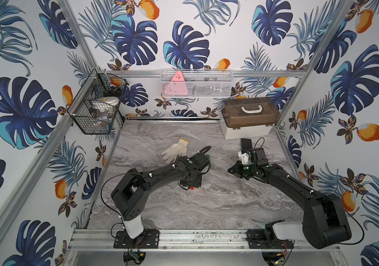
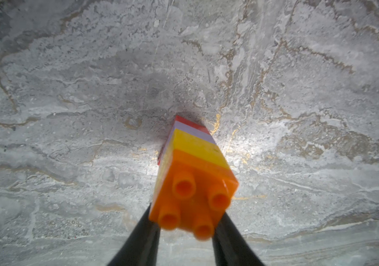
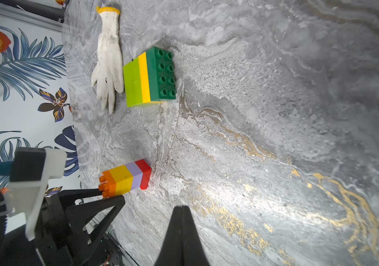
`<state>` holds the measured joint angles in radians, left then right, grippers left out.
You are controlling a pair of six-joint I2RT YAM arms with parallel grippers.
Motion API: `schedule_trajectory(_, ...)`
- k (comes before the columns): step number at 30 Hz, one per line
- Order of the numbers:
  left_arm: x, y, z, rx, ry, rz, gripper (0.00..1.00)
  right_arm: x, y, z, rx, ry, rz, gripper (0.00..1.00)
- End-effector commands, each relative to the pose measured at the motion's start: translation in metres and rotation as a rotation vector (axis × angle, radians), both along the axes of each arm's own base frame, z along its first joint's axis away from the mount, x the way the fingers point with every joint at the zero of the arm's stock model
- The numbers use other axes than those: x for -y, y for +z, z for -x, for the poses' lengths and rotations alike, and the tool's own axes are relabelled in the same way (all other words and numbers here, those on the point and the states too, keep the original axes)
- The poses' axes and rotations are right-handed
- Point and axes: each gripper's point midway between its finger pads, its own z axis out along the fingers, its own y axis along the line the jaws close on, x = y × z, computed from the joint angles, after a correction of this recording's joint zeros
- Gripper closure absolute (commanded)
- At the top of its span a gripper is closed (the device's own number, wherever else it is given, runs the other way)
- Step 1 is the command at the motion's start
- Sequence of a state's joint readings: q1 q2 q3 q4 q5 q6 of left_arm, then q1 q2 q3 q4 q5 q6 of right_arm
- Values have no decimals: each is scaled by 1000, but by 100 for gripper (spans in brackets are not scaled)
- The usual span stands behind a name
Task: Assemble the number 1 with lego
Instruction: Assemble the lego brick with the lego brick, then pick up the lego brick from the center of the board.
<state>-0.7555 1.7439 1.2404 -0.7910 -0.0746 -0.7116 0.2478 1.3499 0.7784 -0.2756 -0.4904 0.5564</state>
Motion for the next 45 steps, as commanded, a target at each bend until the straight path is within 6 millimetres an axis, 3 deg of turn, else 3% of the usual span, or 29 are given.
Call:
schedule_trajectory(1,-3,0,3,-3,9,18,56,3,1,5,-8,9,15,100)
schedule_trajectory(6,-5,11,0,36,4,30,42,5,-1,7,-13,6,17,100)
schedule_trajectory(11,-10,35,-4,95,-45,9,34,-3,6,7,17,59,-18,99)
schedule_trajectory(12,-11,41,-5,108,-57,7,32,-8,10,6,40,93,-34,95)
schedule_trajectory(16,-28,60,-3,131,-39,20,30,-19,18,7,89,238,-21,61)
schedule_trajectory(20,-56,70,3,140,14,63,29,-26,24,8,133,354,64,48)
schedule_trajectory(24,-86,60,11,111,48,52,30,-48,33,15,198,484,155,41)
schedule_trajectory(28,-107,40,20,59,84,77,30,-81,29,30,221,658,310,35)
schedule_trajectory(30,-113,35,23,53,95,96,30,-101,33,32,238,723,363,33)
schedule_trajectory(40,-136,23,26,74,138,121,31,-158,5,39,159,894,553,32)
schedule_trajectory(45,-138,25,20,86,152,149,32,-171,-8,40,116,920,602,33)
